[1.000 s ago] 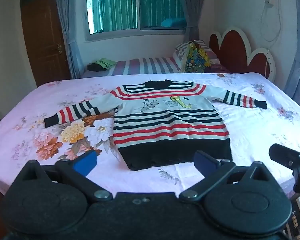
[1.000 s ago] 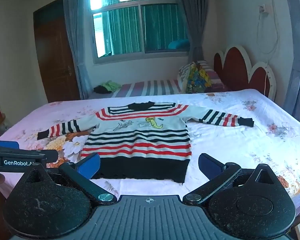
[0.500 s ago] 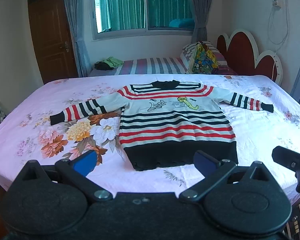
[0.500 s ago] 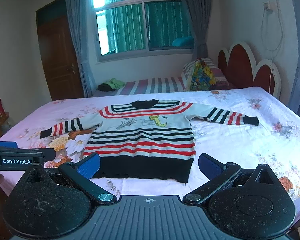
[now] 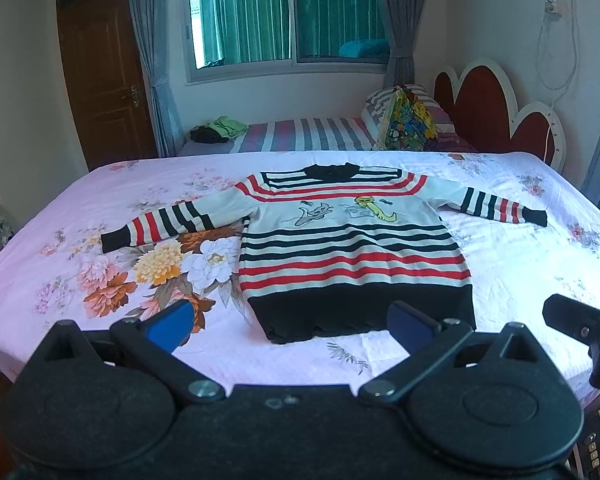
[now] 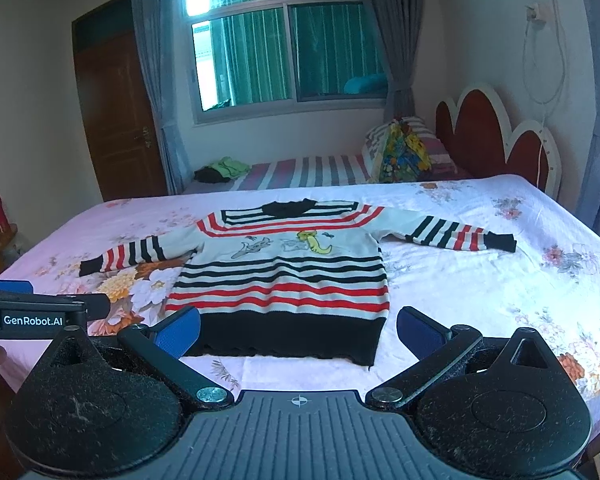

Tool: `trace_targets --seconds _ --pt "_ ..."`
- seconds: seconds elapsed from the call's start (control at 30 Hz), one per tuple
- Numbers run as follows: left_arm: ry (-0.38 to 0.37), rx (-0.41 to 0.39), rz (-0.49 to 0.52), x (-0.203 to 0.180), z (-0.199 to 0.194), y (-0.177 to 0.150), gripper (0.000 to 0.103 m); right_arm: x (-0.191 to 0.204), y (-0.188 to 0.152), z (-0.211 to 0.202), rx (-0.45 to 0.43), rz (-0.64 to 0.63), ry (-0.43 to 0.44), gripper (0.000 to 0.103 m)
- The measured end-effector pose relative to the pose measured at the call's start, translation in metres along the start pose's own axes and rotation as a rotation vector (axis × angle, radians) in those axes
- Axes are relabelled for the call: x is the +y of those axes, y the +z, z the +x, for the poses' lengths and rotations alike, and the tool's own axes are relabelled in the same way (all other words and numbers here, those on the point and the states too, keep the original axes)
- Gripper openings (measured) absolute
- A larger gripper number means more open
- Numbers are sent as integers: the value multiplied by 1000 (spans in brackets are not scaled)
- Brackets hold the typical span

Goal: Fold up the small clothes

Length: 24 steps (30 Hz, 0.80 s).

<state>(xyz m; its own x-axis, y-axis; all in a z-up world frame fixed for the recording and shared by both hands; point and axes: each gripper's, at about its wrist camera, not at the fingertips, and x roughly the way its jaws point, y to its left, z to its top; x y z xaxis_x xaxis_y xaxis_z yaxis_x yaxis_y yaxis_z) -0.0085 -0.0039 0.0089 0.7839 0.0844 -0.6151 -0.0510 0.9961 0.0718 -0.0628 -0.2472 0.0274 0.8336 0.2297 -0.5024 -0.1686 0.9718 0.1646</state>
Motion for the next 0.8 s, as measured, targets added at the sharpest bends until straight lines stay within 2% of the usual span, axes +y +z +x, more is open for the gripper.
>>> trace_targets --seconds 0.8 --pt "11 -17 6 -3 -8 0 102 -3 4 8 0 15 -15 103"
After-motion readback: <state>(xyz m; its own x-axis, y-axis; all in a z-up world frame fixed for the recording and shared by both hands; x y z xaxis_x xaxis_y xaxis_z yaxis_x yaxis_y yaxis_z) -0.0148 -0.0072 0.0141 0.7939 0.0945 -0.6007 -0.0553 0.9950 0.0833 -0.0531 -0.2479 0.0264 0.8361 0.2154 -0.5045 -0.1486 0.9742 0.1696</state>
